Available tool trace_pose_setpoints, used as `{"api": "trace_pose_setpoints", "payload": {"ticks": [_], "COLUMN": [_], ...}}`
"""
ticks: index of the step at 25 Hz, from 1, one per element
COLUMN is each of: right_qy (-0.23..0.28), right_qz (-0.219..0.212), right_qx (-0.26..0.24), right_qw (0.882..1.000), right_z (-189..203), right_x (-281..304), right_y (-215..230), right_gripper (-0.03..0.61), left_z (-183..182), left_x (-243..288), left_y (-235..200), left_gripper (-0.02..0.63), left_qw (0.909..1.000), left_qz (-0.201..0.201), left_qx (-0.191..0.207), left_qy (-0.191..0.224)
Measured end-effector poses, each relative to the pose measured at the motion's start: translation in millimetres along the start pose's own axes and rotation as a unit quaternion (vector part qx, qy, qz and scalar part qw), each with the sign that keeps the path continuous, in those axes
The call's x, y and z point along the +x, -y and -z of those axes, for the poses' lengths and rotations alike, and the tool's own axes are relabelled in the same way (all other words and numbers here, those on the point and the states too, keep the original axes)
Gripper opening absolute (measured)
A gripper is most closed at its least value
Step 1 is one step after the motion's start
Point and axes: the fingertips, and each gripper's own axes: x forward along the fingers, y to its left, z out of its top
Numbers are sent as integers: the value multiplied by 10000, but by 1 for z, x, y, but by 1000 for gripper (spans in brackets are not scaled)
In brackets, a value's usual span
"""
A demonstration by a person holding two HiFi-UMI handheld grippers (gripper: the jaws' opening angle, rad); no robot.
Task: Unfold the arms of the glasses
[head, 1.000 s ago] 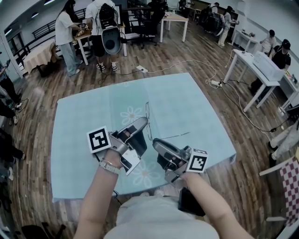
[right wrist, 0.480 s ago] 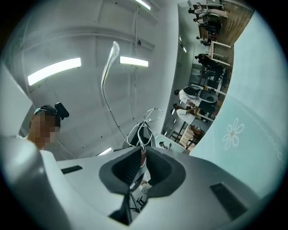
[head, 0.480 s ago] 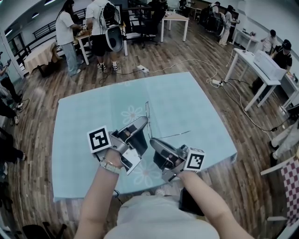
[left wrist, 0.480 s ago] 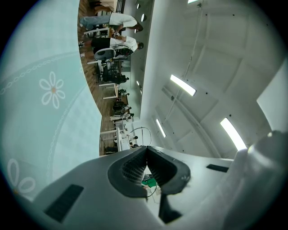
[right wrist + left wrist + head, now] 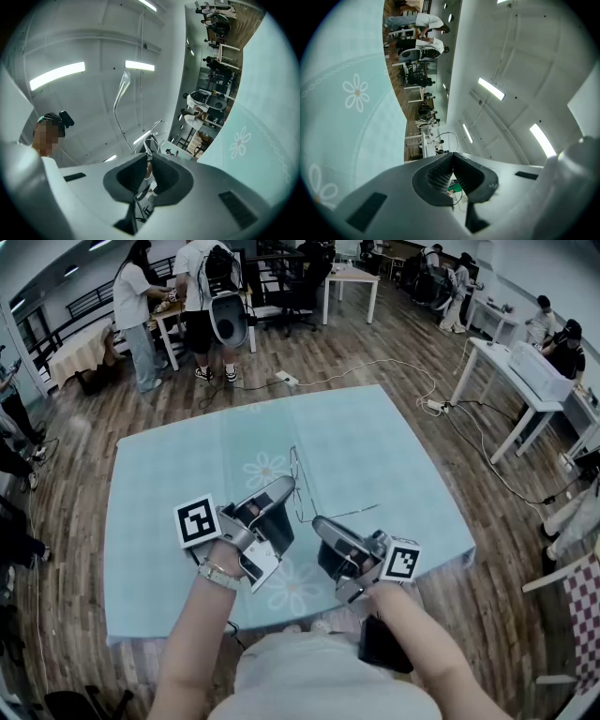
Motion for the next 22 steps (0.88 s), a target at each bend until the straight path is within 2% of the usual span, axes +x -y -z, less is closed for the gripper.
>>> {"api": "trace_pose_setpoints", "payload": {"ticks": [14,22], "right_qy": [546,817], "right_qz": [-216,-405], "right_qx": [118,238], "right_qw": [9982,9955], "right_z": [-9,-31], "right_x": [-13,-42], "right_y": [13,14], "right_gripper": [38,38], "left_z": [-4,16], "left_x": [-26,-14], "left_y": [-5,-9], "left_gripper": [11,10], "left_qw": [9998,9994], "left_qz": [83,108], "left_qx": [-74,-154], "left_qy": [-185,-306]}}
